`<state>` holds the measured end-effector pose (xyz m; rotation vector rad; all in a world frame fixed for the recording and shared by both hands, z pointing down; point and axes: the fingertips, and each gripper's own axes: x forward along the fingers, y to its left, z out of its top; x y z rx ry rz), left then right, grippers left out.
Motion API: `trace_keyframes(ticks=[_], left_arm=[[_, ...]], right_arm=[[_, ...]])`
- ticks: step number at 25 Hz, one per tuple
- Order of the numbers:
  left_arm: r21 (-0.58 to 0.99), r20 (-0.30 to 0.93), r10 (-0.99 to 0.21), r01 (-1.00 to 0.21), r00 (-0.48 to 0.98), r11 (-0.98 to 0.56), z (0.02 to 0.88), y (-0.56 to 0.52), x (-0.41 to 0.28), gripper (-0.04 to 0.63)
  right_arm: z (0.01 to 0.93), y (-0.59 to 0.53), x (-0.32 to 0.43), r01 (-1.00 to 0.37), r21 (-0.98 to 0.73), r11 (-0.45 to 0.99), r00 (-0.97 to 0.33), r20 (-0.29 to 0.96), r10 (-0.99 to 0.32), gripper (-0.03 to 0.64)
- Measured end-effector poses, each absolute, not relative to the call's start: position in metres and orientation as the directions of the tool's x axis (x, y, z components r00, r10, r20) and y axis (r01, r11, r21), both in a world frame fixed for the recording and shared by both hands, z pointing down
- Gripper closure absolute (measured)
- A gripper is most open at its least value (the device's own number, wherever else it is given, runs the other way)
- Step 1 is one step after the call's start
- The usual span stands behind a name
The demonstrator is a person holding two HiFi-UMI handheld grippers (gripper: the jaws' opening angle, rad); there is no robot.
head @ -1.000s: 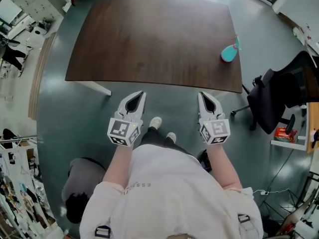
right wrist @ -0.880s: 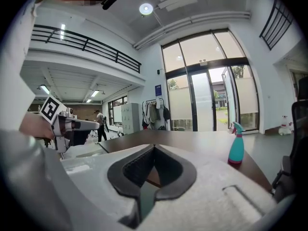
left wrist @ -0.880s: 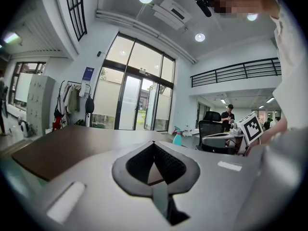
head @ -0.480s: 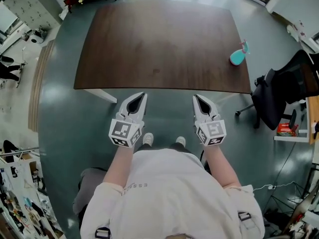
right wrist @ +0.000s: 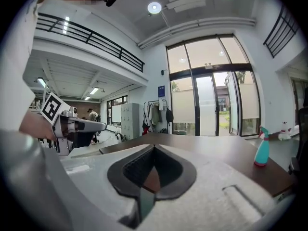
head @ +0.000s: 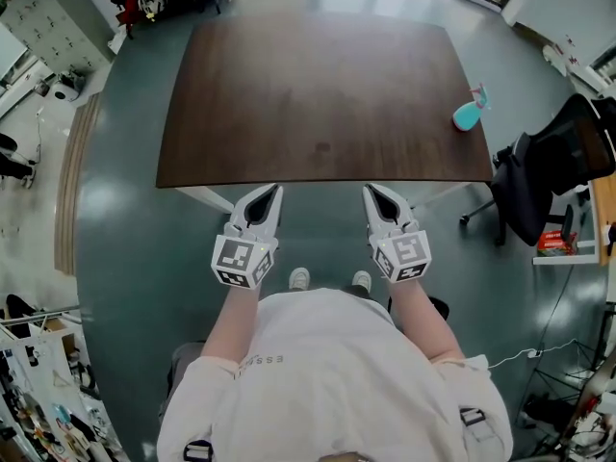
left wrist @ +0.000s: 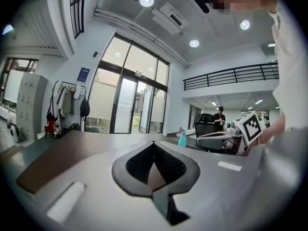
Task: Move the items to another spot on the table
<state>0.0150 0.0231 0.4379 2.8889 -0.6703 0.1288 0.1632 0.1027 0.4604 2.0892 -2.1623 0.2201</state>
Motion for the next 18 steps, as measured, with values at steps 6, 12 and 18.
trace_keyframes(ticks=[6, 12, 18], left_arm=[[0.156, 0.110, -0.418, -0.432, 0.902, -0.888, 0.440, 0.025, 0.020, 0.580], [0.160, 0.114, -0.421, -0.435, 0.900, -0.886, 0.442, 0.024, 0.026, 0.580], [0.166, 0.115, -0.419, -0.433, 0.901, -0.886, 0.444, 0.028, 0.030, 0.580]], right_arm=[[0.456, 0.104, 0.173, -1.000, -0.009, 0.009, -0.010, 0.181, -0.983, 0.627], [0.459, 0.105, 0.178, -1.000, -0.009, 0.021, -0.022, 0.189, -0.982, 0.627], [0.460, 0.108, 0.182, -0.999, -0.009, 0.034, -0.035, 0.196, -0.980, 0.628]])
